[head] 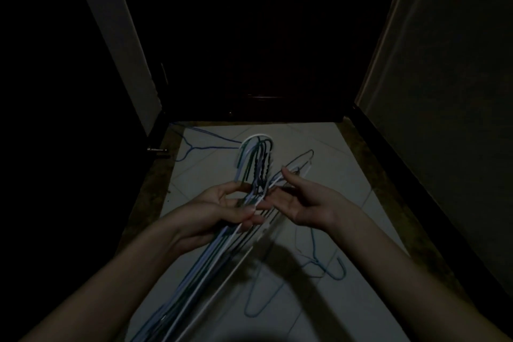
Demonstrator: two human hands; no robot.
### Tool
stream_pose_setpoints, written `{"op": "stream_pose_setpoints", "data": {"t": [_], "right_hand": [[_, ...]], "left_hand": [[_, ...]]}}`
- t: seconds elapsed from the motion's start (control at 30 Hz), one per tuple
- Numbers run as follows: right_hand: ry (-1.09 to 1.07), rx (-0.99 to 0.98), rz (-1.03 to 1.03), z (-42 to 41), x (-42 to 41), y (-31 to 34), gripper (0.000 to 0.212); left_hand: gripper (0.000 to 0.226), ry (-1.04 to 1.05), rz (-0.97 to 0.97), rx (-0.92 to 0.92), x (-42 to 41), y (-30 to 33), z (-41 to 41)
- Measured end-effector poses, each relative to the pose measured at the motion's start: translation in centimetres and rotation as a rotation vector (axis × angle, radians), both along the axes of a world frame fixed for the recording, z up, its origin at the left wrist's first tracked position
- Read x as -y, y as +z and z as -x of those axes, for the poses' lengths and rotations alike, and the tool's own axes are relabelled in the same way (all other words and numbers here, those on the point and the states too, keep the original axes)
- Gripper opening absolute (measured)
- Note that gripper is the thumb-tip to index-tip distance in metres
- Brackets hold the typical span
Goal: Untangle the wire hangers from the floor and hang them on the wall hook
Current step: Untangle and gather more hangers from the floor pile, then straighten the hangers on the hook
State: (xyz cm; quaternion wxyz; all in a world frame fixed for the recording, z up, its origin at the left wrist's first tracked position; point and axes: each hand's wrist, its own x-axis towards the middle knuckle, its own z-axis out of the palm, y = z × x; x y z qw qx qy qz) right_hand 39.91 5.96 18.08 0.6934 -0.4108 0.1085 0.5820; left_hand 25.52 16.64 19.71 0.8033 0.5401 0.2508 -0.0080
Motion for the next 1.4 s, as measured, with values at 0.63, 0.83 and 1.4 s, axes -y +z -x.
{"op": "stream_pose_setpoints", "data": {"t": [0.63,0.83,1.4], "right_hand": [[0.053,0.055,-0.113,2.9,-4.1,48.8,0.017],[0.031,0.055,-0.189,5.1,-3.7,64.5,0.019],[0.665,0.354,-0.544,17.9,0.4,82.5,0.016]], "left_hand": [[0.048,0.002,-0.049,-0.033,-3.1,48.9,4.3],[0.031,0.017,-0.337,-0.089,-2.0,63.8,8.1],[0.008,0.769,-0.775,-0.059,9.0,82.6,26.0]]}}
